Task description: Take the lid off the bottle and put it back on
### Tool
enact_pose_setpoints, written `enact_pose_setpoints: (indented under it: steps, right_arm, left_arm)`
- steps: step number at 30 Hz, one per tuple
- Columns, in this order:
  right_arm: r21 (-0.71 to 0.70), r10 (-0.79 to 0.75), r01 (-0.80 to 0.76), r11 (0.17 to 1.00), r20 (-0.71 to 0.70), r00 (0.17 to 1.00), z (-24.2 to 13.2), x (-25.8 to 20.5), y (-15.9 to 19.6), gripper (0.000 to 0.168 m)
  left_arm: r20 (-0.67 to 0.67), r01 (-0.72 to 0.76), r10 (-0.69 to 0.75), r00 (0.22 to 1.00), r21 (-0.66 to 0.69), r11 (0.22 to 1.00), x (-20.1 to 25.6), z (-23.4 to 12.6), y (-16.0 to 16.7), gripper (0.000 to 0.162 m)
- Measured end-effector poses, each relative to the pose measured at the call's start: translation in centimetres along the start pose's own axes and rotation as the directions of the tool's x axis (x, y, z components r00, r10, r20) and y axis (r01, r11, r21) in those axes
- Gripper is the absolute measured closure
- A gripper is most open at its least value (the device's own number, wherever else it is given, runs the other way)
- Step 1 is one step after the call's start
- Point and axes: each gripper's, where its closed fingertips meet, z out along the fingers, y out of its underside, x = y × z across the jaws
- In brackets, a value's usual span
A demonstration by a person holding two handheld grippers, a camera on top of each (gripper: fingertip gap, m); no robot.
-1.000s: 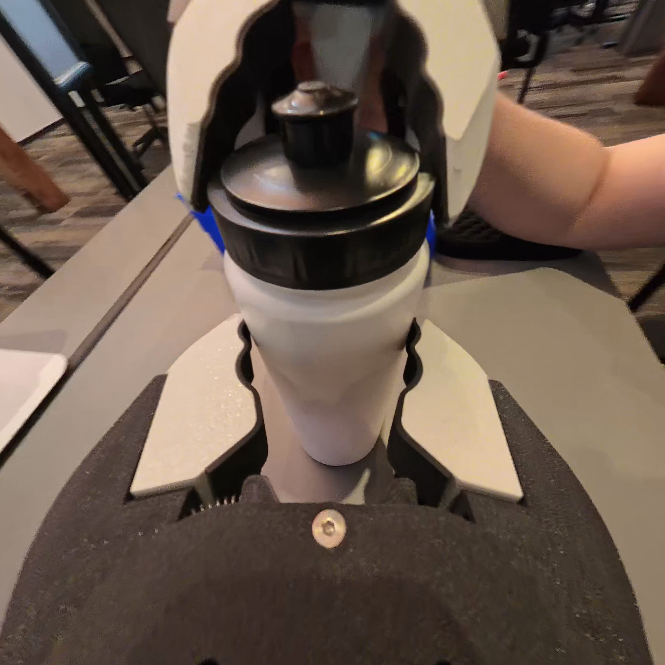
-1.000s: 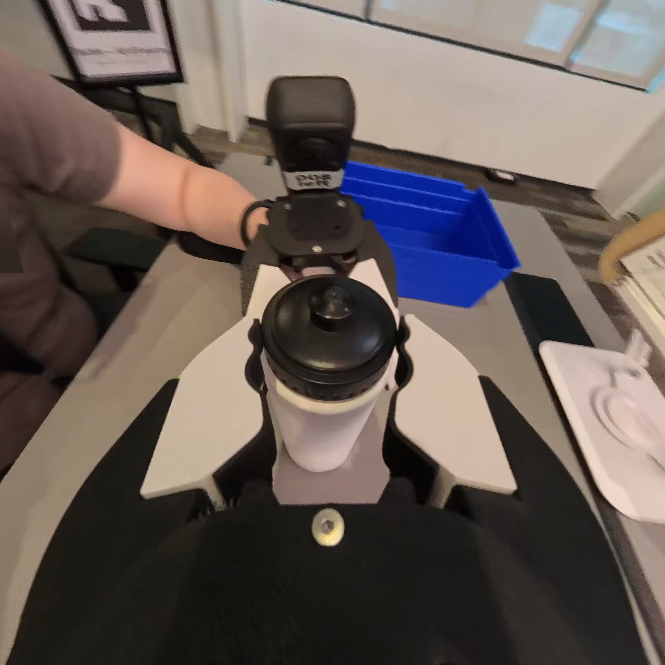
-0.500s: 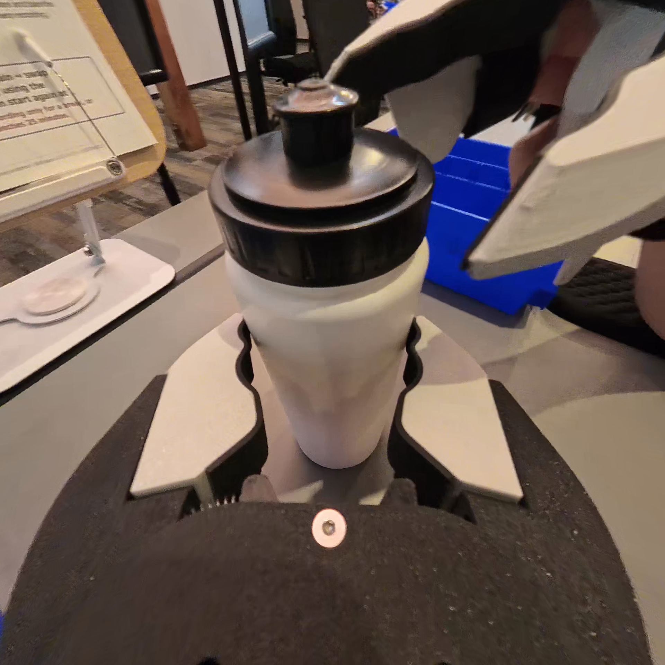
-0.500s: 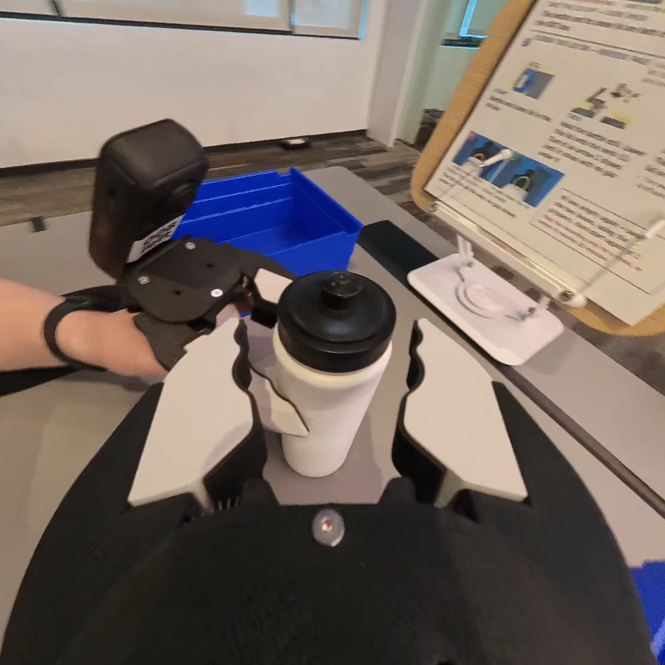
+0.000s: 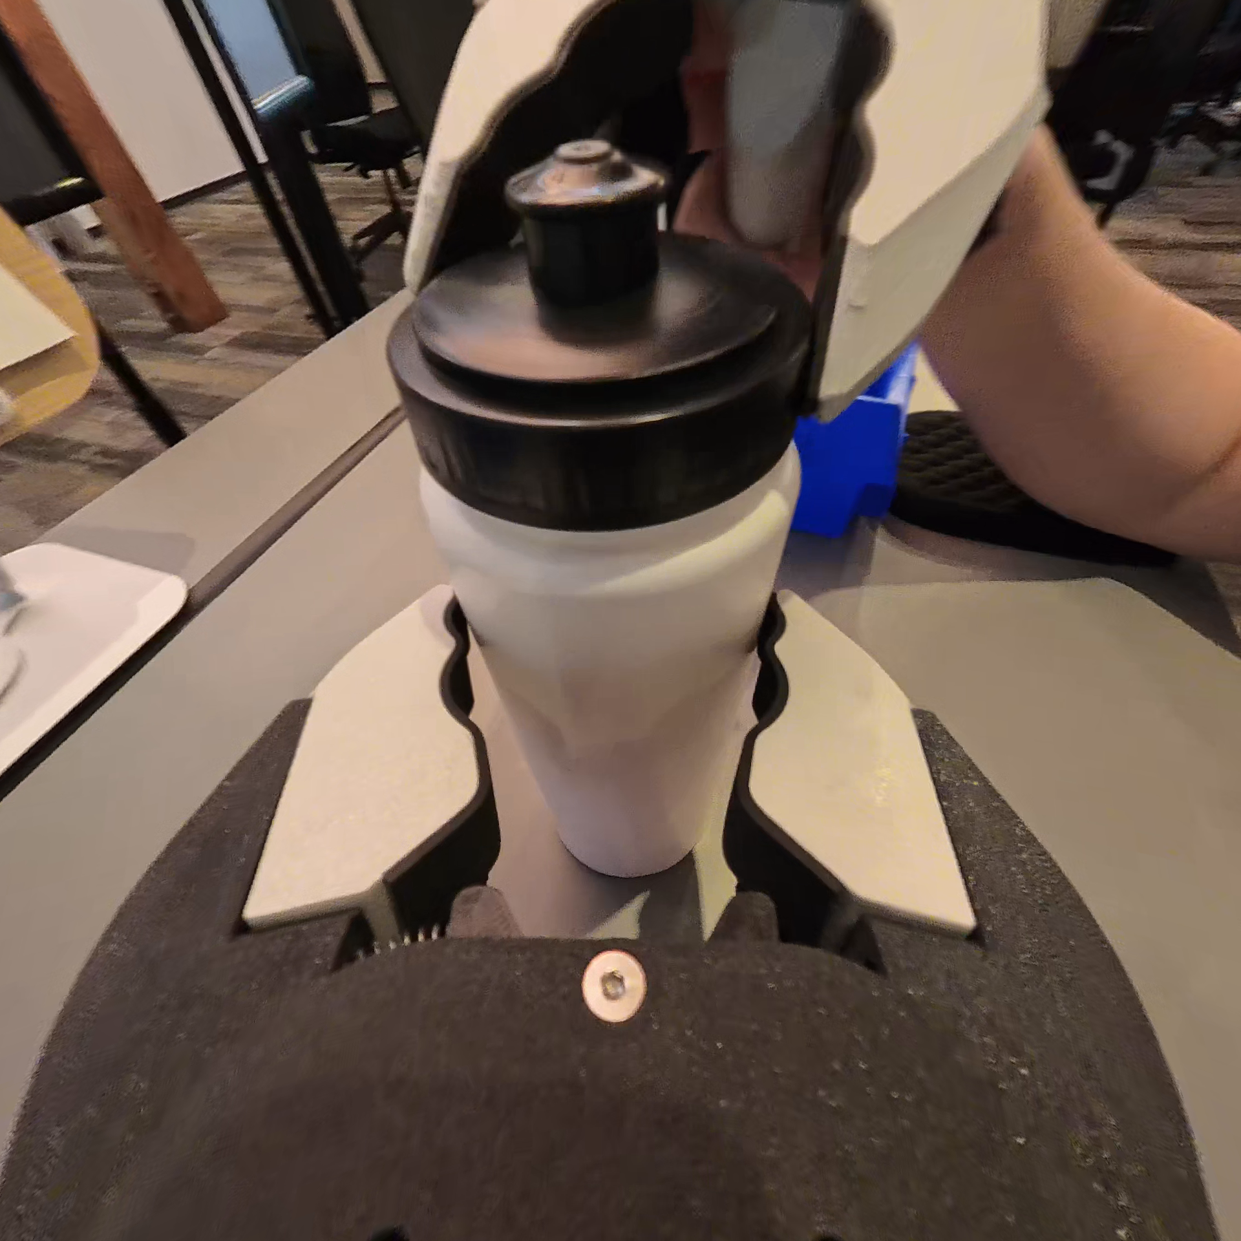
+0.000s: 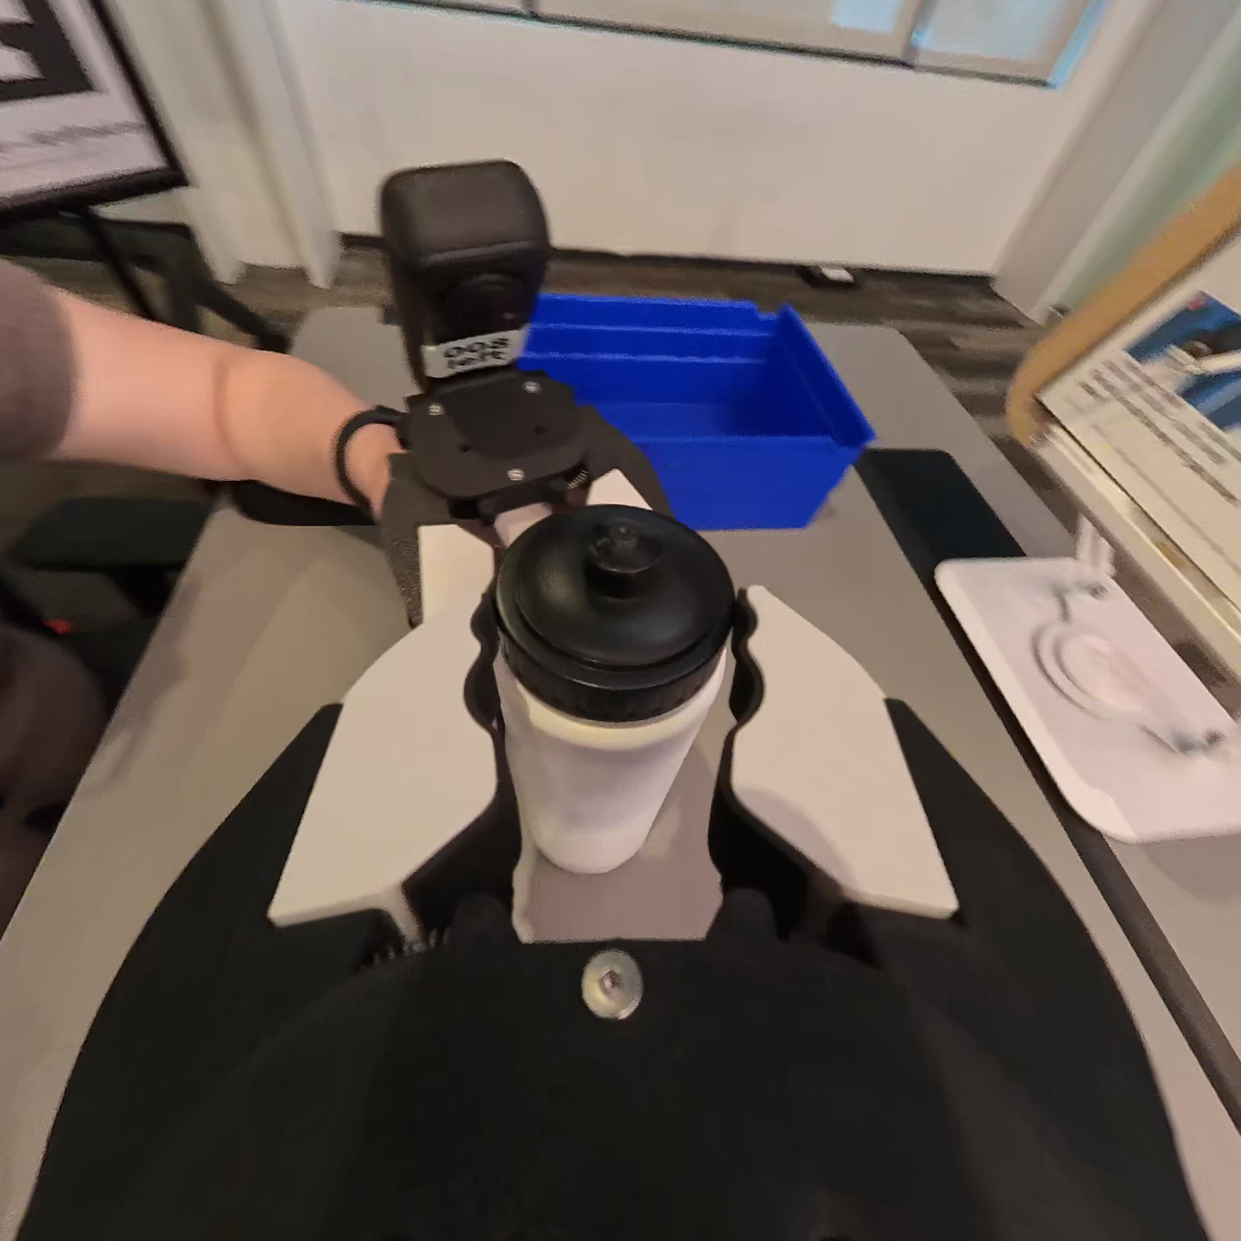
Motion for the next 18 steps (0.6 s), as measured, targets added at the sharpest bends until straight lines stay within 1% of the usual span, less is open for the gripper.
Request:
enact_pose_setpoints:
  steps: [3, 5, 6, 8, 10, 11, 13, 15, 18]
  right_arm:
    - [0.089, -0.012, -0.003, 0.996, 0.159, 0.987, -1.0, -1.2, 0.0, 0.101]
    - [0.115, 0.007, -0.031, 0.993, 0.209, 0.978, -1.4, -1.4, 0.1, 0.102]
    - [0.107, 0.023, -0.045, 0.993, 0.203, 0.979, -1.4, -1.2, 0.2, 0.103]
    - [0.086, 0.049, -0.060, 0.994, 0.131, 0.990, -1.1, -0.5, -0.2, 0.101]
    - [0.099, 0.062, -0.062, 0.993, 0.004, 0.998, -0.6, 0.4, -1.3, 0.088]
    - [0.105, 0.068, -0.061, 0.993, -0.073, 0.995, -0.3, 0.8, -1.9, 0.085]
    - [0.096, 0.090, -0.069, 0.993, -0.236, 0.968, 0.3, 1.8, -2.4, 0.081]
    - [0.071, 0.101, -0.081, 0.994, -0.365, 0.925, 1.0, 2.3, -2.2, 0.080]
    - [0.042, 0.100, -0.091, 0.995, -0.477, 0.873, 2.1, 2.9, -1.3, 0.080]
  left_arm:
    - [-0.107, -0.020, 0.022, 0.994, 0.020, 1.000, 1.6, 0.1, -0.1, 0.079]
    - [-0.145, -0.023, 0.028, 0.989, 0.031, 0.999, 2.1, 0.1, -0.2, 0.079]
    - [-0.141, -0.017, 0.022, 0.990, 0.036, 0.999, 2.1, 0.2, -0.2, 0.079]
    - [-0.102, 0.012, -0.008, 0.995, 0.038, 0.999, 1.5, 0.2, -0.3, 0.079]
    - [-0.028, 0.019, -0.018, 0.999, 0.028, 0.999, 0.4, 0.1, -0.1, 0.079]
    - [0.033, 0.024, -0.025, 0.999, 0.021, 0.999, -0.5, 0.0, 0.0, 0.079]
    - [0.122, 0.037, -0.038, 0.992, 0.017, 0.999, -1.9, -0.4, 0.2, 0.079]
    - [0.154, 0.074, -0.077, 0.985, 0.026, 0.997, -2.6, -0.6, 0.3, 0.079]
    - [0.196, 0.089, -0.092, 0.976, 0.024, 0.996, -3.2, -0.8, 0.3, 0.079]
